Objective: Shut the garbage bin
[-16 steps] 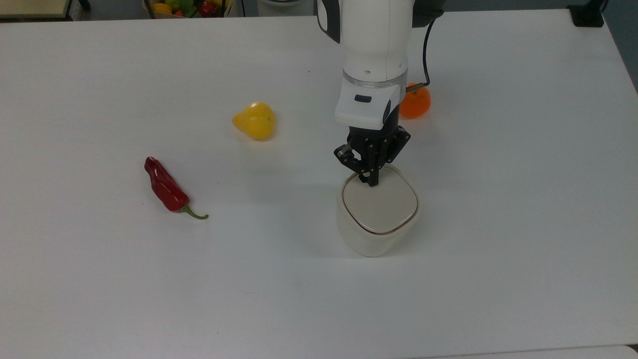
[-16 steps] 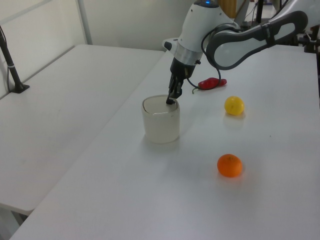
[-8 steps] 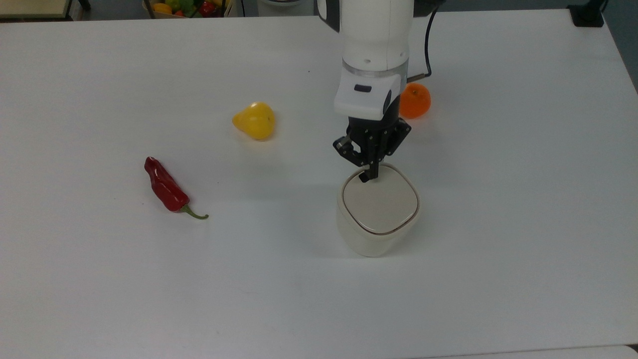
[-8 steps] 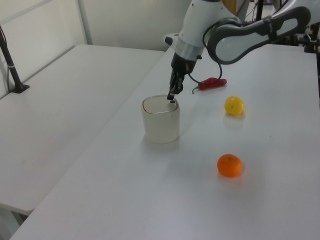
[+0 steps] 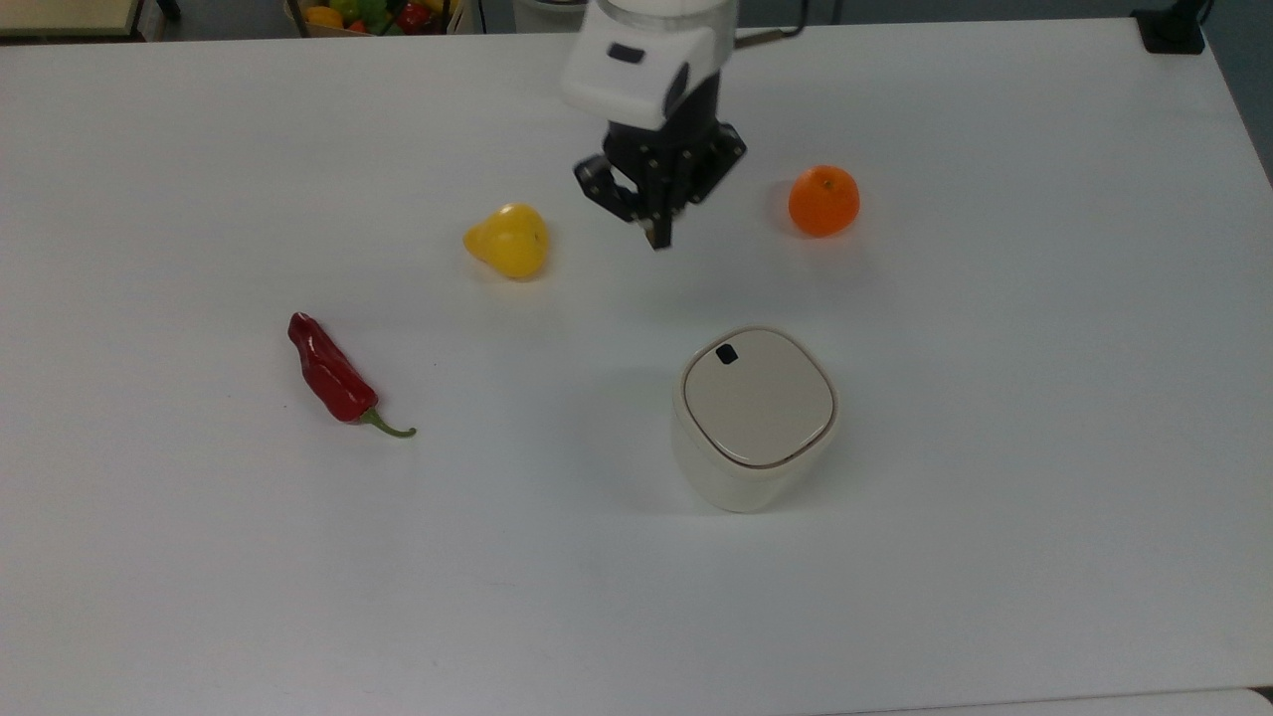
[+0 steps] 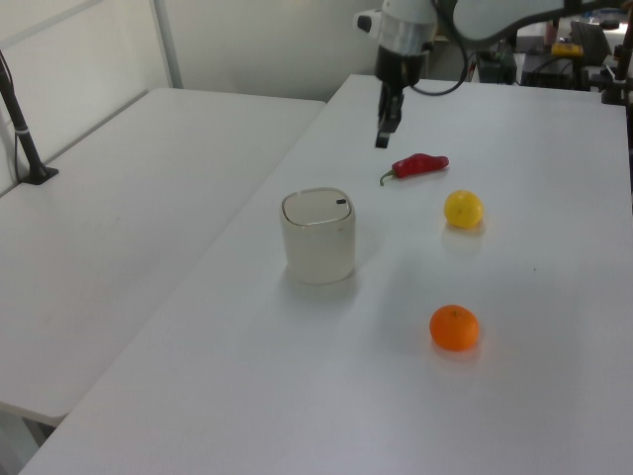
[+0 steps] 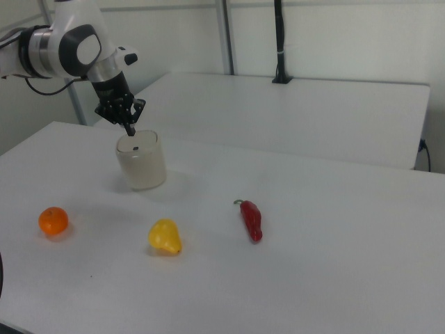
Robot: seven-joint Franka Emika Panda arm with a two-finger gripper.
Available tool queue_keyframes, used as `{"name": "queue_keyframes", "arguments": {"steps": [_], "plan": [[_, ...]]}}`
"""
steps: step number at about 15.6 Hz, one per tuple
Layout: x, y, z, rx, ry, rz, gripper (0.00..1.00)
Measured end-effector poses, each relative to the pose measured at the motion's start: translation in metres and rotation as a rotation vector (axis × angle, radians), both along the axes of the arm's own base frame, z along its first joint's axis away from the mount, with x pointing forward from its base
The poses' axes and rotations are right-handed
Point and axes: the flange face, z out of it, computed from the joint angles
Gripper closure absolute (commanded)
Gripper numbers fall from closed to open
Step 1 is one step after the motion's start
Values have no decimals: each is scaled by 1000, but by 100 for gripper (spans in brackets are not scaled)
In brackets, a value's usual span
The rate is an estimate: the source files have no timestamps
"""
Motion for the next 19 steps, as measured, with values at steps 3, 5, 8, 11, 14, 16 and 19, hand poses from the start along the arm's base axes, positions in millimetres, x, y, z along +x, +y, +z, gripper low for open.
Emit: {"name": "queue_keyframes", "arguments": {"steps": [3,5,8,11,14,16,19], "plan": [[-16,-37,21,-14,78,-77,100],[-29,-64,37,-22,123,-176,100],[-43,-92,50,-37,158,-281,98],[-53,-122,59,-34,169,-359,57],[-63,-136,63,-40,202,-397,16],[-66,-137,65,-46,205,-405,0],[-67,-139,66,-63,199,-411,0]]}}
